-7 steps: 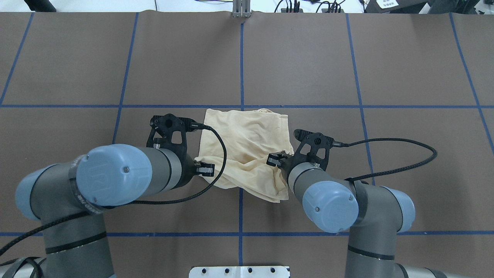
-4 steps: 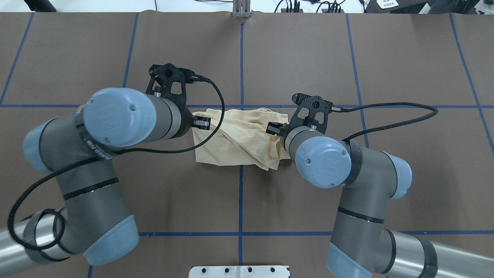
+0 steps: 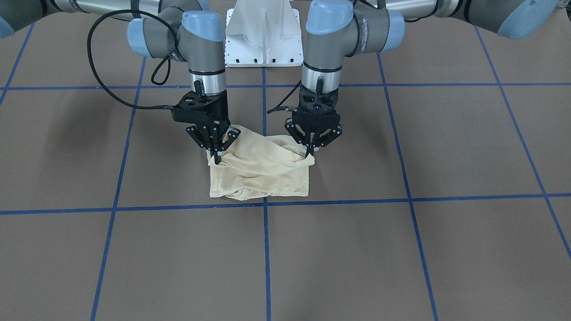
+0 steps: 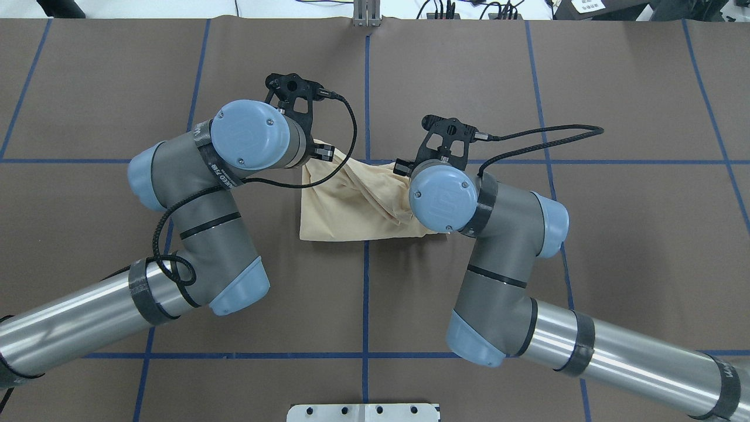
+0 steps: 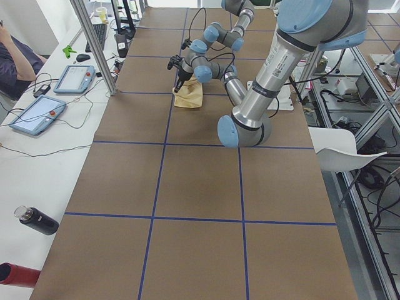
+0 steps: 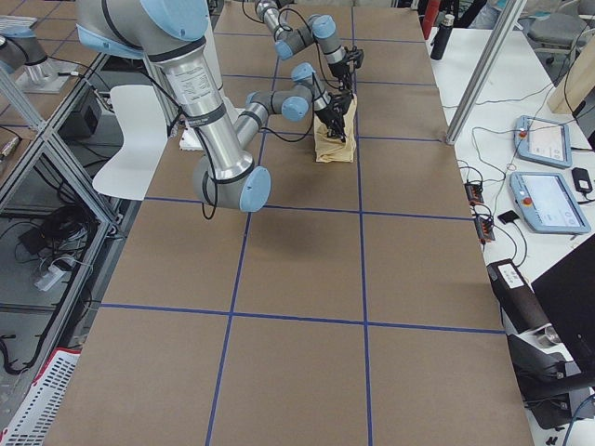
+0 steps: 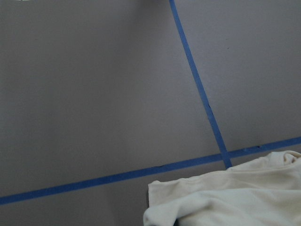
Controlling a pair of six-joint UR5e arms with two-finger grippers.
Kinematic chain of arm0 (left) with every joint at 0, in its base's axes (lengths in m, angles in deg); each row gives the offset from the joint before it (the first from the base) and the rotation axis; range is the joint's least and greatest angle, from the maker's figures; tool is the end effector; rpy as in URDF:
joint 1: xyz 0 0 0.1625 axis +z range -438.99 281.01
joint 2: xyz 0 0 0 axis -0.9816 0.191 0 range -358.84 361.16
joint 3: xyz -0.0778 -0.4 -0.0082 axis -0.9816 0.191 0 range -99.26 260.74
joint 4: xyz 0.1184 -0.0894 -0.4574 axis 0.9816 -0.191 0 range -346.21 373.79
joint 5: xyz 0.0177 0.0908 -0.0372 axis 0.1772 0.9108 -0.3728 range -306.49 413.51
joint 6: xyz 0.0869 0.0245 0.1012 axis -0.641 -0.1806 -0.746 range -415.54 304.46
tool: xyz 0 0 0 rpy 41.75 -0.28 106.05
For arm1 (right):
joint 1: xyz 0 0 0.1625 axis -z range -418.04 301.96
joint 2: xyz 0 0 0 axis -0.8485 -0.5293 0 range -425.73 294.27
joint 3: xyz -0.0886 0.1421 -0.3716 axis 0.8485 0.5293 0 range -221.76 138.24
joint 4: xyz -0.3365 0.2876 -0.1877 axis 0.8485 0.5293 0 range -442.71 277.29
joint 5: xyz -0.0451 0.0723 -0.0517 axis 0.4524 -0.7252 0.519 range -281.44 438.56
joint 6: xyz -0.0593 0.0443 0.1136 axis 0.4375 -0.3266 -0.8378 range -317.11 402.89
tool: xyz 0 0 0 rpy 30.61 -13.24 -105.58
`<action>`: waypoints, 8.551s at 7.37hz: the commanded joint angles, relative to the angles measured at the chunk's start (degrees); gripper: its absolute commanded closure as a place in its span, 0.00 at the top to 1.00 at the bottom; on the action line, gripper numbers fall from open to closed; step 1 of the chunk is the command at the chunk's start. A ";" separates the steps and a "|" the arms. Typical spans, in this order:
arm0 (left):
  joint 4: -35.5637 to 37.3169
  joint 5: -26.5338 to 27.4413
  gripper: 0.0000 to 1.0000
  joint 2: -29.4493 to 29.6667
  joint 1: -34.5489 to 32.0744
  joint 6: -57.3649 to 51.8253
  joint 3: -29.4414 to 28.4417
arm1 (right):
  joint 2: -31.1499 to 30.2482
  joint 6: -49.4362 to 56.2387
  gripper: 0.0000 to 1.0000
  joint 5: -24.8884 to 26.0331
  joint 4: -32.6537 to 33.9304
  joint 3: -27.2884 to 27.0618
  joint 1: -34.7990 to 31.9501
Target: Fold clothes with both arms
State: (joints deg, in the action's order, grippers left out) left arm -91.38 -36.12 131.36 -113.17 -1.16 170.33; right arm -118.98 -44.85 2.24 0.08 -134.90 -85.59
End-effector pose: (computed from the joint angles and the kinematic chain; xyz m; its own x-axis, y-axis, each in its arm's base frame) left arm 0.5751 -0.5528 0.1743 0.7159 0.2179 -0.6634 0.1835 0.8579 0.4798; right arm -0.5999 -0.4993 0.2094 0.6268 0.2837 0.7257 -0.5787 0.7931 0.1898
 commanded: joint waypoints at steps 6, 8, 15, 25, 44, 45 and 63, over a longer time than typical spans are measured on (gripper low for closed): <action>-6.80 -15.58 1.00 -4.08 -12.57 -23.71 -2.93 | 11.58 -6.19 0.98 -12.30 9.99 1.82 0.36; -6.80 -15.58 1.00 -4.17 -12.57 -23.10 -2.49 | 13.60 -14.18 0.93 -7.99 13.71 4.97 5.12; -6.63 -15.31 1.00 -6.72 -12.57 -22.92 1.46 | 13.78 -6.50 0.00 -2.96 6.99 13.83 -0.20; -6.02 -15.49 1.00 -14.59 -12.75 -23.36 10.56 | 2.88 10.79 1.00 -18.41 -2.40 3.78 -14.46; 19.03 -38.34 1.00 -46.00 -49.57 -57.56 23.26 | -59.86 79.82 1.00 -54.90 -2.35 -21.38 -56.39; 18.78 -37.47 1.00 -45.92 -49.49 -57.46 22.65 | -59.87 79.83 1.00 -55.08 -2.54 -21.38 -56.39; 15.52 -43.53 1.00 -54.79 -64.34 -66.87 17.81 | -59.16 78.77 1.00 -54.99 -2.72 -21.12 -56.39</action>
State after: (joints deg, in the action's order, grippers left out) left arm -75.85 -79.71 76.50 -177.52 -68.03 188.15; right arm -178.21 33.86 -52.75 -2.64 -156.05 -141.98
